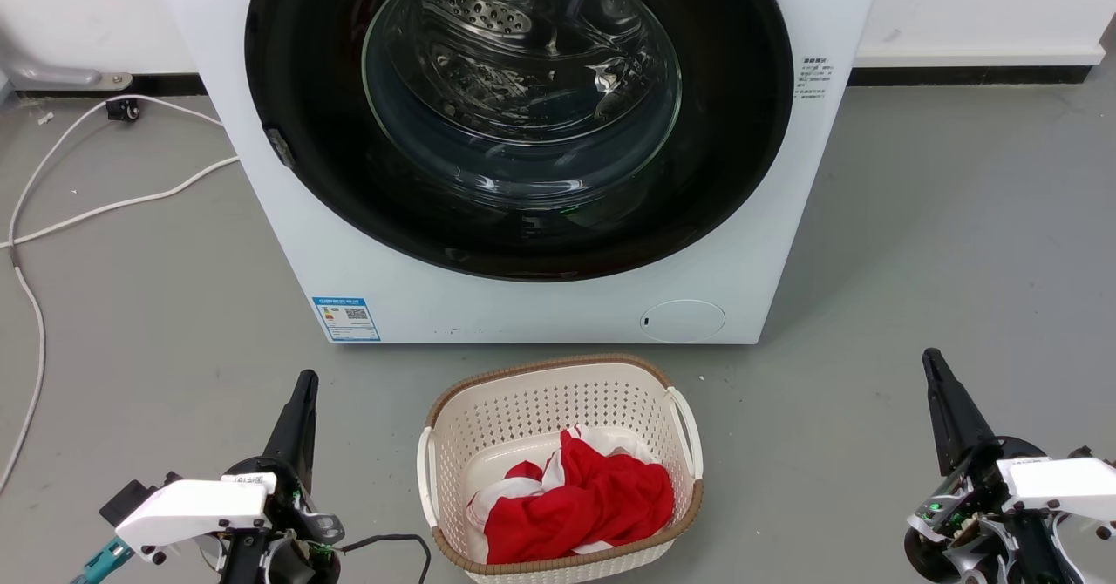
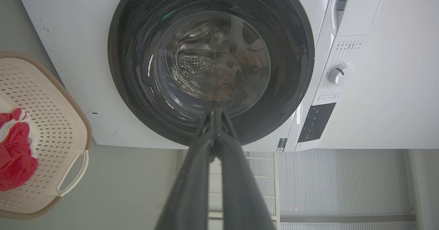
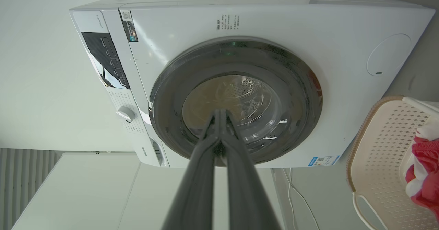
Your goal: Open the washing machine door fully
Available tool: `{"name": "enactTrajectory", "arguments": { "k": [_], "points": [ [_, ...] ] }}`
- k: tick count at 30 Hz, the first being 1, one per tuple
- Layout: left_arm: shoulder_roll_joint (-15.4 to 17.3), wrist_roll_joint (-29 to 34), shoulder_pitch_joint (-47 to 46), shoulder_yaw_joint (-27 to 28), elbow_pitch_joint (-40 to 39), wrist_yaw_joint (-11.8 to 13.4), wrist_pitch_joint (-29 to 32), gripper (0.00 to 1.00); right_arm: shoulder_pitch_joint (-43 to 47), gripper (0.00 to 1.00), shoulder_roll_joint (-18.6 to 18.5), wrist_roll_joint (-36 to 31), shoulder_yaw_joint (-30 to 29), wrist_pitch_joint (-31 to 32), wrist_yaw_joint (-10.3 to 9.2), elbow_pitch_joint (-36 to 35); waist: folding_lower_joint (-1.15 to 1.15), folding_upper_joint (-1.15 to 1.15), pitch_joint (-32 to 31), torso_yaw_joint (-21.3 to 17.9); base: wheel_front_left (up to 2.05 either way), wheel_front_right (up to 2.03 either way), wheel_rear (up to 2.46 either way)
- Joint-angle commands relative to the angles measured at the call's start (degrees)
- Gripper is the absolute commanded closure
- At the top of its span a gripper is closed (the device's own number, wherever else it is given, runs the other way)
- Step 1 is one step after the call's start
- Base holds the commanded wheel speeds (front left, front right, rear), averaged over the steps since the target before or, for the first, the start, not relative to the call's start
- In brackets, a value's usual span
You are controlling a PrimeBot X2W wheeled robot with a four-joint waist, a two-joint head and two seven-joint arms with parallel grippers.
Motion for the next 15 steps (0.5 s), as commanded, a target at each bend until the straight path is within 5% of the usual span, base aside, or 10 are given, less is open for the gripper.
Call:
{"name": "enactTrajectory", "arguments": {
  "k": [1,5,6,15],
  "points": [
    [-0.1,0.2,-0.4,0.3,0.1,-0.2,0.0,1.00,-0.7,1.00,0.2,-0.3,-0.1,0.2,0.00,0.1,0.00,0.00,0.0,0.0,0.00,0.00,0.00],
    [-0.1,0.2,-0.4,0.3,0.1,-0.2,0.1,1.00,-0.7,1.00,0.3,-0.3,-0.1,0.2,0.00,0.1,0.00,0.00,0.0,0.0,0.00,0.00,0.00],
    [0.0,0.0,0.1,0.0,0.2,0.0,0.0,0.00,0.1,0.00,0.0,0.0,0.0,0.0,0.00,0.1,0.00,0.00,0.0,0.0,0.00,0.00,0.00],
    [-0.1,1.4,0.4,-2.3,-0.3,0.0,-2.2,0.00,1.5,0.00,0.1,-0.9,1.3,-2.3,0.00,-1.2,0.00,0.00,0.0,0.0,0.00,0.00,0.00]
  ]
}}
